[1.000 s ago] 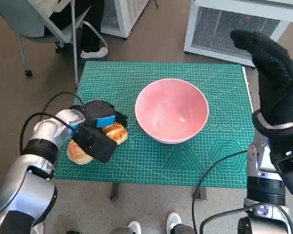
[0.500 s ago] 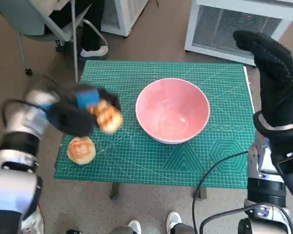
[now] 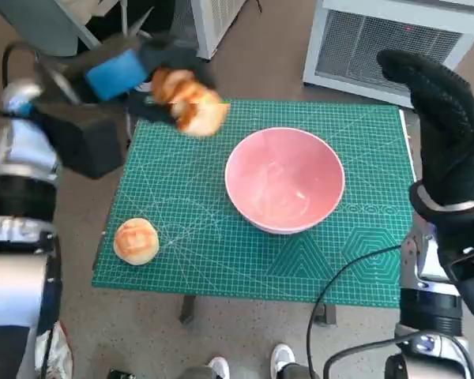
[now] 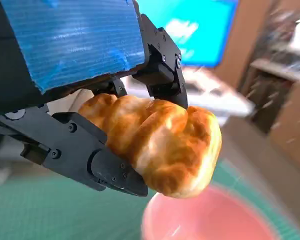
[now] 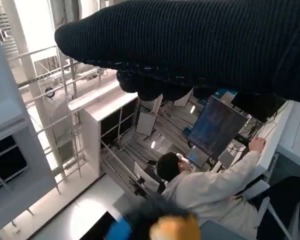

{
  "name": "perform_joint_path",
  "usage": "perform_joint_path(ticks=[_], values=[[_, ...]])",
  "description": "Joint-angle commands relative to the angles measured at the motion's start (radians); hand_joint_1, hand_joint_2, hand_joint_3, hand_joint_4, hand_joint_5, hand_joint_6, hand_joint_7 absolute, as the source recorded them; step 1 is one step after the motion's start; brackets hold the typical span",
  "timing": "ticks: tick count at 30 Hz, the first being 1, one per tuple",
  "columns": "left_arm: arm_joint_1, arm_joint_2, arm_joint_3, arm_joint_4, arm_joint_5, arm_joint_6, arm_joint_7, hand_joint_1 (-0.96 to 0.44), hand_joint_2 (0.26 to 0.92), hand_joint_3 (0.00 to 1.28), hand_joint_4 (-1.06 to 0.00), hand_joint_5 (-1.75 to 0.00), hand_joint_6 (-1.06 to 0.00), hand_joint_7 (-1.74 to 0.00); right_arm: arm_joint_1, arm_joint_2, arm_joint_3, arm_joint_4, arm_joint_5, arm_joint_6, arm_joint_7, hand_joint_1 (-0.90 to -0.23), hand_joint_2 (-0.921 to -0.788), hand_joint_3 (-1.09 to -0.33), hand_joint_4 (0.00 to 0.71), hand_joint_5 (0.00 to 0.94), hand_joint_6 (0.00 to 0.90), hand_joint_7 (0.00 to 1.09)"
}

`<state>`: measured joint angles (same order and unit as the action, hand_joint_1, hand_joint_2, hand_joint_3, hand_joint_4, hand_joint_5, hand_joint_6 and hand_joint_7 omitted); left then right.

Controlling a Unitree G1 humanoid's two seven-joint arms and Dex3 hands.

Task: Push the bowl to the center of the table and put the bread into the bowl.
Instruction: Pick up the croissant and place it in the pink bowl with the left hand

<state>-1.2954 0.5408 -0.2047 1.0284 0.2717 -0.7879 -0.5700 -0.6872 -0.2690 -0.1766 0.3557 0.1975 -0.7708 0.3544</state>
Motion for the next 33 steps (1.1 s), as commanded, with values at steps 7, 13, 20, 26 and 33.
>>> perform_joint_path(ticks=[7,13,20,26,33], values=[[-0.063,-0.116,-0.098,0.075,0.124,-0.02,0.079,0.0,0.92,0.04,-0.65,-1.14,-0.72,-1.13,0.008,0.014,0.015,0.0,-0.011,0.01,-0.021,-0.614,-0.921,-0.747,0.31,0.0,0.014,0.66],[-0.071,-0.192,-0.175,0.142,0.226,0.047,0.144,0.0,0.92,0.06,-0.63,-1.15,-0.7,-1.16,0.004,0.018,0.025,0.006,-0.019,0.005,-0.025,-0.612,-0.921,-0.747,0.306,0.0,0.01,0.66],[-0.063,-0.287,-0.262,0.222,0.322,0.154,0.227,0.0,0.92,0.09,-0.59,-1.2,-0.66,-1.2,0.004,0.013,0.031,0.011,-0.009,0.005,-0.02,-0.616,-0.921,-0.746,0.299,0.0,0.004,0.65],[-0.046,-0.323,-0.272,0.246,0.332,0.196,0.233,0.0,0.92,0.1,-0.58,-1.21,-0.64,-1.21,0.012,0.009,0.032,-0.001,-0.009,0.014,-0.021,-0.619,-0.921,-0.743,0.301,0.002,0.004,0.65],[-0.002,-0.361,-0.273,0.261,0.319,0.244,0.202,-0.02,0.914,0.22,-0.41,-1.18,-0.43,-1.26,0.02,0.003,0.032,-0.015,-0.013,0.024,-0.023,-0.62,-0.921,-0.742,0.301,0.001,0.004,0.65]])
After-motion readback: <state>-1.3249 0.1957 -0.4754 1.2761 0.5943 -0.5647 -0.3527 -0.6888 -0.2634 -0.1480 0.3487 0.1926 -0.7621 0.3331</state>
